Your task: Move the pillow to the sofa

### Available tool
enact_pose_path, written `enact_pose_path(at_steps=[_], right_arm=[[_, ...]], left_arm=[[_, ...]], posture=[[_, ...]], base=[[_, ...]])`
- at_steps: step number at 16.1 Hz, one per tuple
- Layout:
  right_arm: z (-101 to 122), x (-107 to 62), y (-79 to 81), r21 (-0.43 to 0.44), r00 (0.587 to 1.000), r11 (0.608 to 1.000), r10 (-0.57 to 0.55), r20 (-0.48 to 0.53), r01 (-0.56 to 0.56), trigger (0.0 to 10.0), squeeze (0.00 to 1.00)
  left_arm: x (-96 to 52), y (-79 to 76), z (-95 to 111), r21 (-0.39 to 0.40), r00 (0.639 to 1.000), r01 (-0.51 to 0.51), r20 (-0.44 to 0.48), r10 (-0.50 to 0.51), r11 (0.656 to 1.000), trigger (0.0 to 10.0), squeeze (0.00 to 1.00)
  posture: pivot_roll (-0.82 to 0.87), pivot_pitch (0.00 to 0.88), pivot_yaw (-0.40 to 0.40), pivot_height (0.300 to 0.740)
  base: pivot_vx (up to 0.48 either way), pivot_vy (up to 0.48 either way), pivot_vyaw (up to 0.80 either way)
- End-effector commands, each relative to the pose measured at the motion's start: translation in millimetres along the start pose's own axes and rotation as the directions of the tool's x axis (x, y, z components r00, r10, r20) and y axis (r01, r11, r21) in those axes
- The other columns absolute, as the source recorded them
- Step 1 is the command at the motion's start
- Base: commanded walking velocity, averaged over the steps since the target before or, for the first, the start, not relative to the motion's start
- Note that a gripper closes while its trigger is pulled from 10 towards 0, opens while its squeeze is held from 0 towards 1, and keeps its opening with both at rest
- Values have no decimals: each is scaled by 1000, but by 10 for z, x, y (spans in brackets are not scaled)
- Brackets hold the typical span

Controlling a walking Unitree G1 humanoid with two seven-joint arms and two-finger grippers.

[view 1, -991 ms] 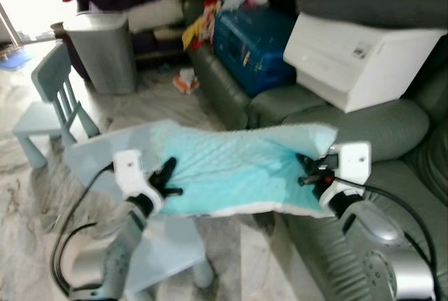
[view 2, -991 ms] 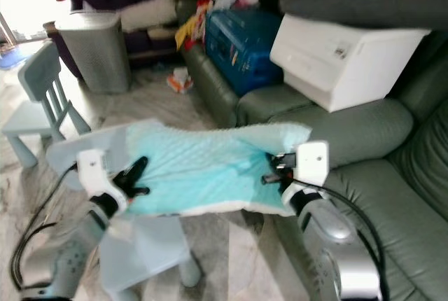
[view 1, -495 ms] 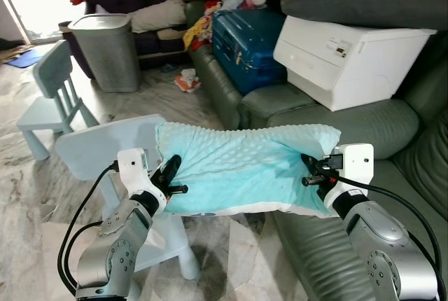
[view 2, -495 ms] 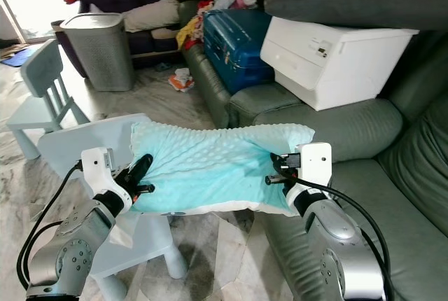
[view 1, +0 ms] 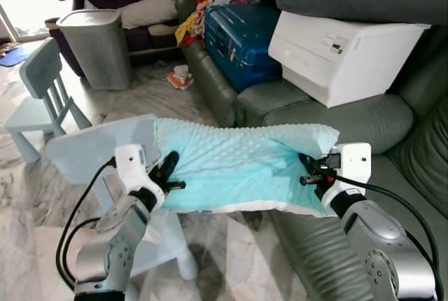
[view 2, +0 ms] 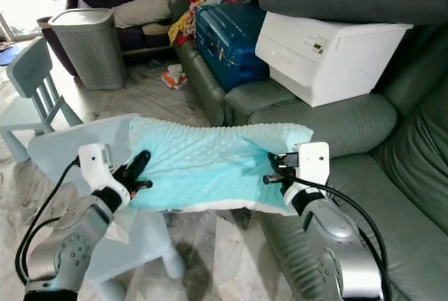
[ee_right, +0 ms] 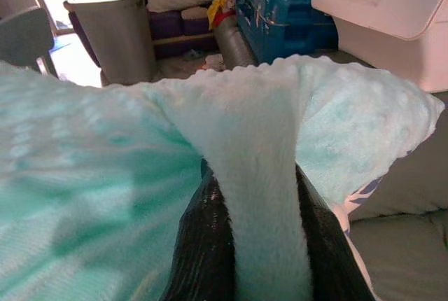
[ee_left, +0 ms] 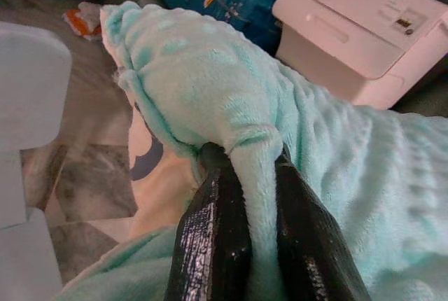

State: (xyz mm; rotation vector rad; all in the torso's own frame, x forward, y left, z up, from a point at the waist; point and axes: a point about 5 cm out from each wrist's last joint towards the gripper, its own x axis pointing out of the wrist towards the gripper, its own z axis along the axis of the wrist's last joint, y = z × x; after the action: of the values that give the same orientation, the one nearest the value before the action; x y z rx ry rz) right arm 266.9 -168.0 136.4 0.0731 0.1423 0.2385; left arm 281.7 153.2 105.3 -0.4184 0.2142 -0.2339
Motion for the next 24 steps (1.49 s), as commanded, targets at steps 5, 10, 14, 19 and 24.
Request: enact_pose_path(at_steps=[5, 10, 14, 19, 24], right_arm=[[83, 11, 1, -18, 1000, 1000, 4, 28, -4, 10000, 0], [73, 12, 12, -14, 1000, 1000, 4, 26, -4, 10000, 0], [70, 9, 16, -14, 1000, 1000, 4, 25, -4, 10000, 0], [67, 3, 14, -13, 1000, 1000, 3, 26, -3, 10000, 0], [68, 1, 11, -14, 1000, 1000, 4, 25, -4, 10000, 0]], left_arm=[[51, 14, 109, 36, 999, 5, 31, -6, 999, 10000, 0], [40, -25, 63, 29, 999, 33, 18, -34, 999, 10000, 0], [27, -47, 32, 30, 999, 45, 9, -45, 999, 10000, 0], [23, -48, 15, 35, 999, 46, -1, -46, 998, 10000, 0], [19, -60, 7, 39, 999, 53, -1, -53, 998, 10000, 0]], posture=[[-183, 0, 12, 740], [-184, 0, 15, 740], [-185, 0, 15, 740], [-187, 0, 16, 740], [-190, 0, 15, 740]], base=[[0, 0, -800], [0, 0, -800], [0, 0, -800], [0, 0, -788], [162, 0, -788]])
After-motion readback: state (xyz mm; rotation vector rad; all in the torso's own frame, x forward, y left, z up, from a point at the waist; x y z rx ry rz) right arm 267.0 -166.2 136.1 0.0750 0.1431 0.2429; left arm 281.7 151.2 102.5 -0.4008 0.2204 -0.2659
